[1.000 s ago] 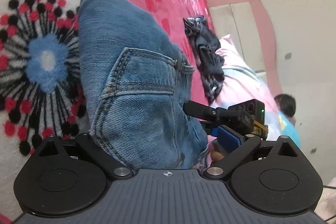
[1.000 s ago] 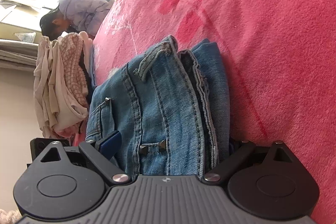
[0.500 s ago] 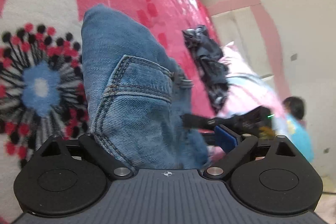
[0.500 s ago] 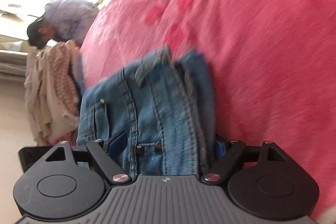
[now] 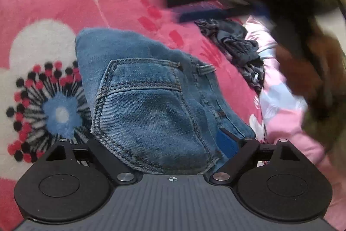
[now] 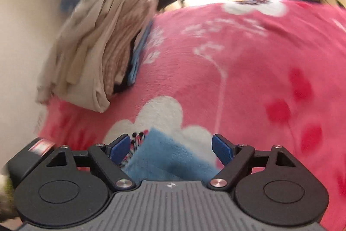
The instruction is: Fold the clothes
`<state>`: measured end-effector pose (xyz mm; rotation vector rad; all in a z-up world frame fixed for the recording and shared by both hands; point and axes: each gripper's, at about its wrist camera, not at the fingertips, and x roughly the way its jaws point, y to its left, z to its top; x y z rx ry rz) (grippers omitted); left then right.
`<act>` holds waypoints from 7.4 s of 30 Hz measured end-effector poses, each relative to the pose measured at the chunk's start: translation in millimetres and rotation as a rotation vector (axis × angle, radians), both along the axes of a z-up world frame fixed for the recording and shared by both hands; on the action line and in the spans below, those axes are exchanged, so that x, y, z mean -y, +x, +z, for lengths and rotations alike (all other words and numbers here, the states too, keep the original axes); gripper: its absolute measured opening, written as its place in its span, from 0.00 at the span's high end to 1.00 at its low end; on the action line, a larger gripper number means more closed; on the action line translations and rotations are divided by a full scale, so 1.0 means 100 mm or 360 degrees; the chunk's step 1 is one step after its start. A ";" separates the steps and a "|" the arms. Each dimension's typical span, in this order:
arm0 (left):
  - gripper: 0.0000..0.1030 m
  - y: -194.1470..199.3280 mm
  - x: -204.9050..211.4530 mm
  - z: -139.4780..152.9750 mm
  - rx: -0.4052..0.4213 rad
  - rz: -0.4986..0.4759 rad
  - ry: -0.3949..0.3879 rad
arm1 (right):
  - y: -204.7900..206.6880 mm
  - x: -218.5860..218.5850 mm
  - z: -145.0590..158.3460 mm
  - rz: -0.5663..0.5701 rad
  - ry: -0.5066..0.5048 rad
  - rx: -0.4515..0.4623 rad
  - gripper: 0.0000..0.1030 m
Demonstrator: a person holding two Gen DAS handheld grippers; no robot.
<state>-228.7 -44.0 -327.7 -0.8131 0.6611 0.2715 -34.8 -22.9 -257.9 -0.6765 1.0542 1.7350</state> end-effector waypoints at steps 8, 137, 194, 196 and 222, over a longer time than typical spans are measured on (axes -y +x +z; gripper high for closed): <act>0.16 0.04 0.20 0.17 0.0041 -0.0090 0.0226 | -0.80 -0.40 -0.46 0.0463 -0.0254 0.0467 0.24; 0.54 1.63 0.41 3.43 -0.0089 -0.0267 0.0328 | 1.59 2.81 2.32 -0.1061 0.0897 -0.0720 0.61; 0.54 -4.93 -2.28 1.73 0.0127 0.1391 -0.0103 | -4.71 -1.98 1.49 0.0012 0.0215 -0.0631 0.61; 0.54 -5.04 -2.49 1.65 0.0109 0.1392 -0.0153 | -4.80 -2.19 1.32 -0.0009 0.0169 -0.0632 0.61; 0.46 -5.43 -3.31 0.39 0.0230 0.1295 -0.0519 | -4.56 -2.66 0.06 -0.0414 -0.0183 -0.0751 0.65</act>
